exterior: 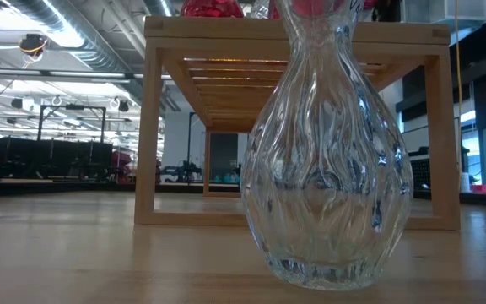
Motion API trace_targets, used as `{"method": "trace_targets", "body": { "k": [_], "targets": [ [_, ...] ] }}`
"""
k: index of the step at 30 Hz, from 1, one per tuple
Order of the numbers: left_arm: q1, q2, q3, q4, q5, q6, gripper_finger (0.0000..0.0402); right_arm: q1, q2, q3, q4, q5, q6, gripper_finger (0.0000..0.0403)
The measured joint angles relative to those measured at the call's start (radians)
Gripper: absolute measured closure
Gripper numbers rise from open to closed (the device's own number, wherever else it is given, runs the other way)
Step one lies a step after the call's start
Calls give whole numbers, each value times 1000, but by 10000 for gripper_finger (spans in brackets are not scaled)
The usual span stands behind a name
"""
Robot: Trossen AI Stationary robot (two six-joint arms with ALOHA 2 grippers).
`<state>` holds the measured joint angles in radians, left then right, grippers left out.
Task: Sort vases onto shelf
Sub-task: Align the red vase with the red vases on the shelf
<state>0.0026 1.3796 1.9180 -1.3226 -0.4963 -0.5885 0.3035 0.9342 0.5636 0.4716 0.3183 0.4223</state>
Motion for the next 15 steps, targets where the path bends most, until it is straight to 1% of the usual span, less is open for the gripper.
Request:
{"method": "trace_targets", "body": {
  "k": [4,7,10,13,15],
  "targets": [
    [13,0,-62,0,-63,45,273,0,53,0,-25,-44,-40,223],
    [12,0,-111,-1,-67,77,273,18,101,0,-21,-66,-76,223],
    [12,1,-153,-9,-19,79,273,60,143,0,-16,-28,-113,223],
    [12,0,-184,-18,41,85,273,100,181,-3,-19,38,-142,223],
    [12,0,-198,-18,47,86,273,116,207,-3,-11,78,-147,223]
  ]
}}
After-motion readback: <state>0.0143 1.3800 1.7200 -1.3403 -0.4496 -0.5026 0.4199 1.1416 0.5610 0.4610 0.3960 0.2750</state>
